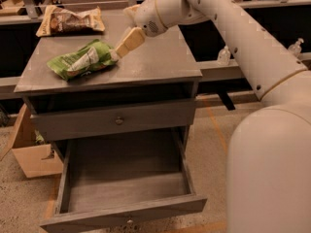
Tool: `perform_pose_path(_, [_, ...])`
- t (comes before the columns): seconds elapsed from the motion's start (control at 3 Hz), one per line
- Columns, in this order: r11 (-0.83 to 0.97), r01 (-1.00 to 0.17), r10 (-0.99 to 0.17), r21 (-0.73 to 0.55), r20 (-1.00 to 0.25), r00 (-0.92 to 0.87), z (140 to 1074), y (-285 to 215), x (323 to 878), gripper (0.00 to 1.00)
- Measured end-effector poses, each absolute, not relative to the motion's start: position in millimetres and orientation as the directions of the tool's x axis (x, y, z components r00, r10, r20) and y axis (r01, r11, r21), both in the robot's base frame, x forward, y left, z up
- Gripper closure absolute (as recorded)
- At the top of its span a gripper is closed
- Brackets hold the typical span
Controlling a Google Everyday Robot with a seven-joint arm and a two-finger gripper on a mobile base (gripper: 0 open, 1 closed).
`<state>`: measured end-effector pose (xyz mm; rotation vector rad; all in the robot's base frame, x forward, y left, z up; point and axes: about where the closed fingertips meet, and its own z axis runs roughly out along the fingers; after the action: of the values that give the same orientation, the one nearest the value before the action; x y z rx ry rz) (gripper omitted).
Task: Place green rice chip bag into middle drawer
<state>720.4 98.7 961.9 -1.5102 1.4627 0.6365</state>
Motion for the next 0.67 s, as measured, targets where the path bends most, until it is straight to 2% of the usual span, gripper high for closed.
perform_pose_path(0.67, [0.073,-0.986,-0.424,-0.149,-0.899,0.105,913.4,154.7,742.2,0.0])
